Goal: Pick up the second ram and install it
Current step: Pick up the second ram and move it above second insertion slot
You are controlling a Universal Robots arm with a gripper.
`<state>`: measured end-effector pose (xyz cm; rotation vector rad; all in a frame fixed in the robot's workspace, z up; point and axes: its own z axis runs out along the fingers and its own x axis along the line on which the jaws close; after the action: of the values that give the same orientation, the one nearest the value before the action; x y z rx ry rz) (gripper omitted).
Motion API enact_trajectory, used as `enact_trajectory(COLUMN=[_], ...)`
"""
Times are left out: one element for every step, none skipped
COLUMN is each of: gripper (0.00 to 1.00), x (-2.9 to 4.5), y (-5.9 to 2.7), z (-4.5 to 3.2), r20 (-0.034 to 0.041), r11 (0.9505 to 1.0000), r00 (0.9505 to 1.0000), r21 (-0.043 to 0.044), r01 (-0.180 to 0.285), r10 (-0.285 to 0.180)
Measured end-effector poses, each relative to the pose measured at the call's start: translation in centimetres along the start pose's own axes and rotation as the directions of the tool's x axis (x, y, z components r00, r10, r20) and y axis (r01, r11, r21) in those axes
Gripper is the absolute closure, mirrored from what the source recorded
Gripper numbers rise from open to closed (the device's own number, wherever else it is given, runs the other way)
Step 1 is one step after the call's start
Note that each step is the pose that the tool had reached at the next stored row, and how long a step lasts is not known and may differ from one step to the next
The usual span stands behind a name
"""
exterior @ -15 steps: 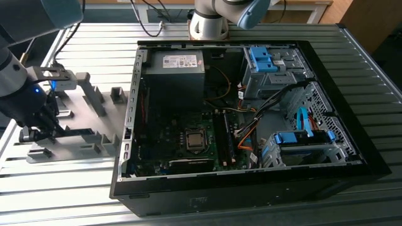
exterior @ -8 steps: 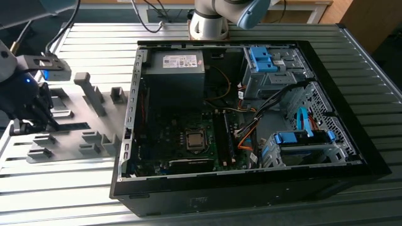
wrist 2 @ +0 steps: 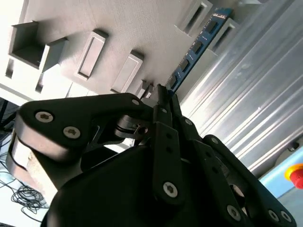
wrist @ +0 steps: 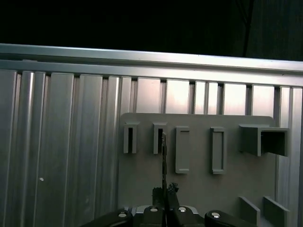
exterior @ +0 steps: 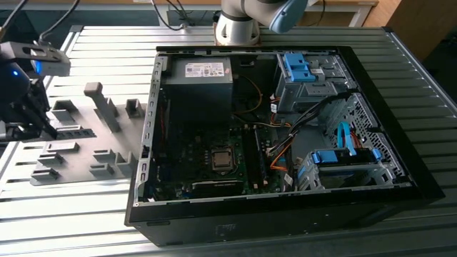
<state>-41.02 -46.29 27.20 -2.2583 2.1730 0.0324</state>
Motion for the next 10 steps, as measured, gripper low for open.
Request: enact_trajectory(gripper=[0.86, 0.86, 0.86, 0.86, 0.86, 0.86, 0.86, 0.86, 0.86, 0.86], x=[-0.01, -0.02, -0.04, -0.06, -0.08, -0.1, -0.11, -0.12, -0.14, -0.15], y=[0.0, 0.0, 0.01, 0.01, 0.01, 0.02, 0.02, 0.03, 0.03, 0.03], z=[-0.44, -0.89, -1.34, -1.79, -2.26, -2.65, -3.0, -3.37, -3.77, -4.18], r20=[0.0, 0.0, 0.0001, 0.0, 0.0, 0.0, -0.0001, -0.0004, -0.0005, -0.0005], r11=[1.0, 1.0, 1.0, 1.0, 1.0, 1.0, 1.0, 1.0, 1.0, 1.0], r00=[1.0, 1.0, 1.0, 1.0, 1.0, 1.0, 1.0, 1.0, 1.0, 1.0], r21=[0.0, 0.0, 0.0001, -0.0001, 0.0, 0.0001, 0.0, 0.0, 0.0, 0.0002], r01=[0.0, 0.0, 0.0, 0.0, 0.0, 0.0, -0.001, -0.002, -0.003, -0.005], r10=[0.0, 0.0, 0.0, 0.0, 0.0, 0.0, 0.001, 0.002, 0.003, 0.005])
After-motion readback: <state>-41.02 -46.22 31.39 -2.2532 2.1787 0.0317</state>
